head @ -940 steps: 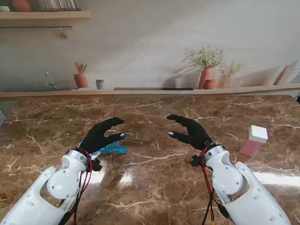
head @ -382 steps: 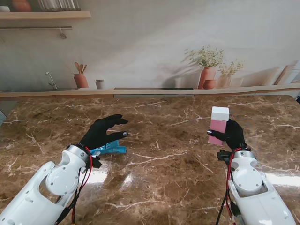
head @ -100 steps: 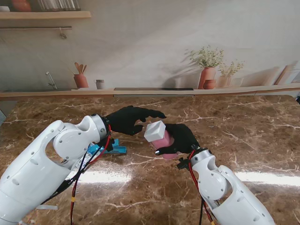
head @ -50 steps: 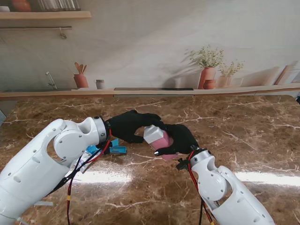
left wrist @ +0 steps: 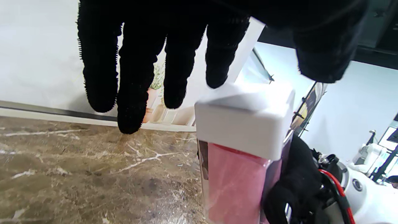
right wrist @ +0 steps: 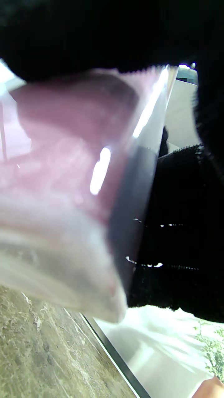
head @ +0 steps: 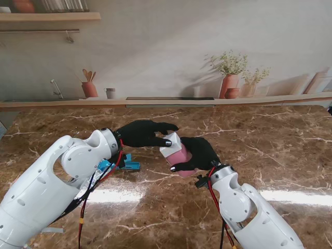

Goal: Fill the seasoning bottle

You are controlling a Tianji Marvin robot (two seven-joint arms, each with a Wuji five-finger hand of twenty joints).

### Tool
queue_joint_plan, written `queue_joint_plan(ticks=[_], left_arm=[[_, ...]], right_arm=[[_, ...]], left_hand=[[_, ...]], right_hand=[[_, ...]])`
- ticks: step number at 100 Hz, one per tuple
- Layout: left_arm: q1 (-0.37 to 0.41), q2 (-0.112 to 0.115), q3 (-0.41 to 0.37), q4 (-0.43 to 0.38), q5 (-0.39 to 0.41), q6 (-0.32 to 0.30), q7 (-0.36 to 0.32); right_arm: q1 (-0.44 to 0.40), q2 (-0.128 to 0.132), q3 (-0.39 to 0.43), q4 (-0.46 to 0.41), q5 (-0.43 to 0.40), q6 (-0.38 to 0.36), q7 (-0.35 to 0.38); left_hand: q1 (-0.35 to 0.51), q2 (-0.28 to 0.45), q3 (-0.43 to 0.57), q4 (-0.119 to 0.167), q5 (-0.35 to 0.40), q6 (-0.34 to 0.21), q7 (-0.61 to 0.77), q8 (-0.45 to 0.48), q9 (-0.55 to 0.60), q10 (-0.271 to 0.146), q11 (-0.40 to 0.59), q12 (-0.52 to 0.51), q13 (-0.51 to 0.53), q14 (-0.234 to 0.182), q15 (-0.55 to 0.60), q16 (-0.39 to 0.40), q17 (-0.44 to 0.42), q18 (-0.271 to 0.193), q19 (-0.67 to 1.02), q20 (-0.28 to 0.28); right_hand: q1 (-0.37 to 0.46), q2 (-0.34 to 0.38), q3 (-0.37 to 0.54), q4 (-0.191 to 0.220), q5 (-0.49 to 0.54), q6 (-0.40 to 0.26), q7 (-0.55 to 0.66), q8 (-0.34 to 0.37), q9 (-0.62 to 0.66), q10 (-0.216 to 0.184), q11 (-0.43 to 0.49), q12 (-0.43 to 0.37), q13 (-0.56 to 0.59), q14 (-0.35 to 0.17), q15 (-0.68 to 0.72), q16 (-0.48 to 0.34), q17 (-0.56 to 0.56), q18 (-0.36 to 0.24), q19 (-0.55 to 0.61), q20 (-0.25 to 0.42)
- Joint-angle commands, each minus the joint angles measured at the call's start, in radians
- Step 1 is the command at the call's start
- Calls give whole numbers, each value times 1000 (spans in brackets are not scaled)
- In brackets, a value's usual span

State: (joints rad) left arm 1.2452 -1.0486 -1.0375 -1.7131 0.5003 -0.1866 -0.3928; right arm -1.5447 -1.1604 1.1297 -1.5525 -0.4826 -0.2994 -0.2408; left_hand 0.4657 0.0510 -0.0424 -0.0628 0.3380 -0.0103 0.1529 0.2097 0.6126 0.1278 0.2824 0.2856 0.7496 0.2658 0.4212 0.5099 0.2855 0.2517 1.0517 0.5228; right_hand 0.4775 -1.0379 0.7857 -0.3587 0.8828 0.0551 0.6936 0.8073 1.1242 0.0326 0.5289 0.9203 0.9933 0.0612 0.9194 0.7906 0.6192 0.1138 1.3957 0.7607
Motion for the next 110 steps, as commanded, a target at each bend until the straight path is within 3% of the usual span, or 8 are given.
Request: queue_joint_plan(ticks=[1, 4, 7, 14, 28, 66, 83, 110], left_arm=[[3, 7, -17, -1, -26, -3, -6], [8, 7, -25, -4, -50, 1, -13], [11, 9, -31, -7, -76, 9, -28], [12, 15, -40, -11, -138, 25, -76], [9, 25, -36, -17, -129, 15, -110], [-18, 31, 8, -8, -84, -35, -117], [0, 15, 14, -25, -72, 27, -59], [17, -9, 25, -39, -77, 117, 22]], right_arm=[[-9, -3, 8, -12, 5, 2, 8], [-10, -3, 9, -12, 5, 2, 8], [-11, -3, 10, -13, 6, 2, 9], [-11, -2, 10, -13, 10, 1, 12], [-8, -2, 3, -13, 6, -3, 14], [-1, -4, -8, -14, 0, 2, 2], [2, -5, -14, -12, -1, -3, 1], [7, -5, -20, -11, -1, 1, -1]], left_hand=[[122, 26, 40, 53, -73, -60, -57, -14, -81, -24, -42, -27, -75, 23, -47, -27, -45, 18, -42, -19], [197, -9, 121, 68, -84, -74, -78, 0, -113, -34, -55, -34, -108, 27, -68, -37, -68, 42, -57, -17], [96, -128, 596, 114, -124, -98, -107, 11, -175, -39, -78, -42, -166, 29, -108, -56, -114, 83, -90, -10], [184, -383, 1122, -21, -153, -189, -112, 51, -274, -88, -102, -46, -259, 3, -162, -80, -201, 94, -169, 4], [507, -566, 1292, -19, -167, -297, -109, 87, -382, -116, -78, -44, -304, -30, -185, -88, -233, 85, -216, 44], [210, -470, 1045, -45, -70, -196, 194, 386, -328, -127, -18, 16, -203, -81, -134, -31, -137, 29, -138, 143], [268, -219, 316, -40, 114, -54, 539, 421, -104, -81, 75, 41, 26, -83, -6, 30, 172, -12, 159, 23], [48, 25, 4, 19, 430, 114, 466, 183, 243, 87, 129, 28, 245, 49, 180, 6, 457, 41, 329, -78]], right_hand=[[298, 335, 476, 124, 121, -336, 200, 83, 101, -155, 166, 55, 62, -62, 63, 21, 0, -10, 41, -12], [298, 335, 476, 124, 122, -336, 201, 83, 101, -156, 166, 55, 63, -62, 63, 21, 0, -10, 41, -12], [298, 335, 476, 124, 122, -336, 201, 83, 102, -156, 166, 55, 62, -61, 63, 21, 0, -10, 41, -12], [297, 335, 476, 125, 123, -336, 201, 82, 102, -155, 167, 55, 63, -63, 63, 21, 0, -10, 41, -12], [296, 332, 478, 126, 124, -339, 202, 81, 104, -157, 166, 54, 66, -63, 64, 20, 2, -10, 41, -11], [294, 342, 476, 124, 126, -339, 199, 78, 104, -157, 163, 52, 66, -65, 62, 18, 5, -11, 40, -12], [293, 340, 477, 126, 128, -340, 194, 71, 107, -156, 158, 47, 68, -64, 58, 14, 6, -11, 40, -12], [291, 334, 480, 125, 131, -338, 191, 62, 112, -156, 153, 41, 73, -62, 55, 10, 11, -11, 43, -12]])
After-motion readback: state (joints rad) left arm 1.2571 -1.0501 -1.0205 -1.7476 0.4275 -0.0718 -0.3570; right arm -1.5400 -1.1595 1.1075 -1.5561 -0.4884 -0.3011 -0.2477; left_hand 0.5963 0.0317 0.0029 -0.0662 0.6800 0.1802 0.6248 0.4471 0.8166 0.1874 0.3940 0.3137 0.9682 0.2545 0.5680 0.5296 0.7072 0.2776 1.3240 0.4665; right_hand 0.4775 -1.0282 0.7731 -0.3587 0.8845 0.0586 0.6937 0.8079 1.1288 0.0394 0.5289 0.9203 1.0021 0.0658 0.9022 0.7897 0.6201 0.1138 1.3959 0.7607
